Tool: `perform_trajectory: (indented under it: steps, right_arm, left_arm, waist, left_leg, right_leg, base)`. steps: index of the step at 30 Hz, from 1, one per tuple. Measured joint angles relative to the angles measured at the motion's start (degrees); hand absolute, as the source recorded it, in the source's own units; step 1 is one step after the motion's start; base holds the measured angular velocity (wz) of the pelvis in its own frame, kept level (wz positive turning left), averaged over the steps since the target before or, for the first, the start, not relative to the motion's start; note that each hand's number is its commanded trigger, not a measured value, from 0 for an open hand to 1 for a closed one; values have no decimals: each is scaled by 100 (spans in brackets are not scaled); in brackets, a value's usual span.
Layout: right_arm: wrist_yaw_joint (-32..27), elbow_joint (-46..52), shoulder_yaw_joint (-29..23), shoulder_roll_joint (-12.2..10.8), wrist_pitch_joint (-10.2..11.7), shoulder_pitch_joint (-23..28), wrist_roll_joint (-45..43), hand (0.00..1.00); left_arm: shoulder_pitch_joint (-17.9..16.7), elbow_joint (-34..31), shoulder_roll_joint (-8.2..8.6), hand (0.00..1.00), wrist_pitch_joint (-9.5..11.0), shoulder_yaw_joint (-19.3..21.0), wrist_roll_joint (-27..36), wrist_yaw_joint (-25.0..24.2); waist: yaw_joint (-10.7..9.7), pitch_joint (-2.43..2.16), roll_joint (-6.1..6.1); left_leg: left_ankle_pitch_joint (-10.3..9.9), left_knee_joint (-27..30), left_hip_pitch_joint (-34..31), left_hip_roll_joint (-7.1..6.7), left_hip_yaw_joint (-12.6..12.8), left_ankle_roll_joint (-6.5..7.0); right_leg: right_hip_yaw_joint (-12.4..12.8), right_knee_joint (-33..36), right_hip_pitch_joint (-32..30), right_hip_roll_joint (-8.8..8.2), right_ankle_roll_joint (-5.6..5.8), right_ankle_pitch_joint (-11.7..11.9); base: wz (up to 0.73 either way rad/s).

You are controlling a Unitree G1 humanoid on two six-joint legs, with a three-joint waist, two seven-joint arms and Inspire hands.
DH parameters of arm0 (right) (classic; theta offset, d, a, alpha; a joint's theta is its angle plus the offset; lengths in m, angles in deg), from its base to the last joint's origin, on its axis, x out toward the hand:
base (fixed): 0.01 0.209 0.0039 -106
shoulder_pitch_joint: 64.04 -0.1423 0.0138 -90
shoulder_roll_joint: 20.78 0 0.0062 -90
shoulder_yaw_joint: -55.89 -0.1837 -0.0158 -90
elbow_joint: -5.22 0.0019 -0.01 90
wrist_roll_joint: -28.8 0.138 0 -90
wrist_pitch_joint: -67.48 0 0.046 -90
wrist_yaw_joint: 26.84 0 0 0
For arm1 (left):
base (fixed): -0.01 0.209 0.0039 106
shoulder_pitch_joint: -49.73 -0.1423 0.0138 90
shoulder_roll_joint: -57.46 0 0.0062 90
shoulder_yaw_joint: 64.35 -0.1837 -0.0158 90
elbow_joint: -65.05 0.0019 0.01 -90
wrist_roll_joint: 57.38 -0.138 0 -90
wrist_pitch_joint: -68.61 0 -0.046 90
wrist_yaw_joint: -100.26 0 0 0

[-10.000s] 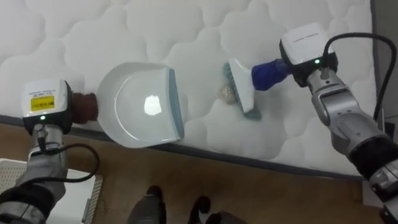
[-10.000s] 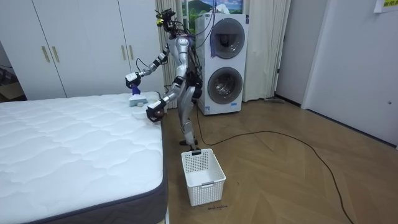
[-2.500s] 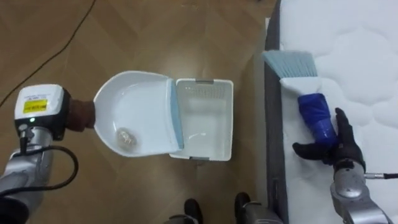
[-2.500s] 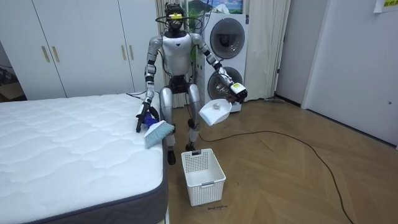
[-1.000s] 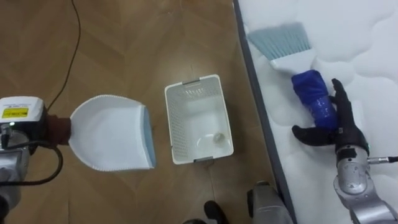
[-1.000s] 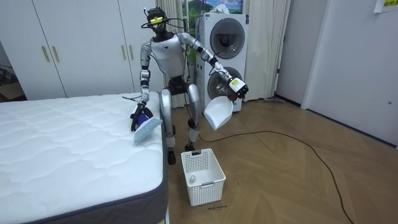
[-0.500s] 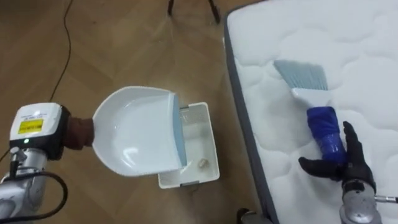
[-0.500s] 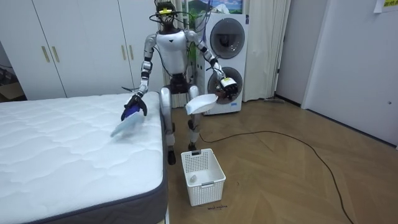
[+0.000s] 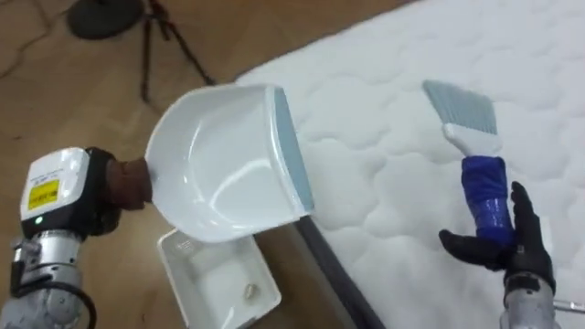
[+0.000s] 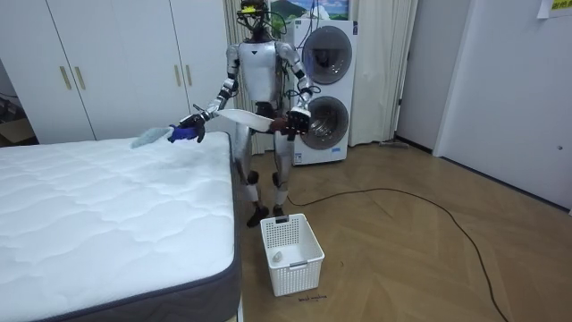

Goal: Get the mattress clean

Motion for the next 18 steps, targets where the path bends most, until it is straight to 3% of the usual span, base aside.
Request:
perform_trajectory:
  steps: [1, 2, 3, 4, 5, 6, 7, 9, 12, 14, 18]
  right_arm:
    - [-58, -1, 21, -6, 0, 8, 10, 0]
    - [-148, 6, 106, -21, 1, -2, 21, 0]
    - [-196, 7, 195, -37, 1, -55, 21, 0]
    - [-201, 7, 239, -37, 2, -82, 19, 0]
    - [-187, 6, 303, -39, 2, -179, 19, 0]
    - [-178, 13, 361, -40, 2, -247, 16, 0]
    - [-178, 33, 399, -39, 3, -279, 4, 0]
    - [-168, 53, 472, -77, 6, -351, -12, 0]
    - [-35, 60, 483, -125, 6, -300, 3, 0]
    - [-7, 67, 481, -128, 5, -300, 13, 0]
    - [144, 133, 468, -121, 4, -303, -44, 0]
  left_arm:
    - [-5, 0, 29, 100, -16, -45, 87, -1]
    - [-19, 0, 32, 100, -32, -89, 292, -38]
    - [0, -3, 27, 100, -71, -64, 465, -64]
    - [19, -1, 30, 100, -116, -59, 550, -68]
    - [45, 3, 52, 100, -192, -60, 701, -79]
    - [3, 5, 112, 100, -261, -61, 794, -119]
    - [-19, 5, 120, 100, -263, -60, 796, -133]
    - [2, 3, 178, 100, -280, -90, 783, -353]
    - [-27, 3, 241, 100, -287, -195, 827, -509]
    - [-30, 5, 295, 100, -342, -252, 885, -600]
    - [-38, 7, 574, 100, -533, -349, 913, -792]
  waist:
    - [38, 5, -21]
    - [171, 6, -56]
    - [235, 4, -116]
    - [267, 0, -138]
    - [317, 42, -184]
    - [378, 34, -169]
    - [385, 21, -167]
    - [144, 27, -79]
    - [-218, 27, -69]
    - [-270, 30, -65]
    - [-424, 36, -51]
  left_leg:
    - [-2, 6, 66, -7, 195, 4]
    - [-6, 1, 169, -10, 569, 9]
    - [-11, 13, 195, -24, 780, 16]
    - [-11, 5, 192, -38, 810, 15]
    - [-10, 5, 167, -48, 669, 13]
    - [39, 38, 82, -21, 227, -67]
    - [65, 87, 23, 3, 62, -111]
    - [99, 472, -214, 253, -259, -191]
    - [164, 500, -137, 412, -231, -302]
    - [192, 508, -120, 497, -181, -349]
    - [249, 607, -58, 660, -122, -447]
  right_leg:
    - [-107, 158, 127, -171, 77, -115]
    - [-243, 312, 388, -507, 244, -216]
    - [-361, 204, 584, -747, 351, -232]
    - [-353, 54, 644, -814, 414, -236]
    - [-341, -296, 669, -823, 526, -257]
    - [-419, -570, 697, -727, 526, -256]
    - [-400, -709, 745, -673, 534, -245]
    - [-297, -1241, 864, -389, 455, -21]
    - [-140, -1347, 877, -207, 368, 39]
    - [-9, -1339, 787, -117, 285, 81]
    - [83, -1265, 641, 16, 99, 93]
  base:
    - [-150]
    - [-160]
    - [-156]
    - [-150]
    - [-151]
    - [-156]
    - [-125]
    - [-61]
    - [-29]
    - [-48]
    - [-43]
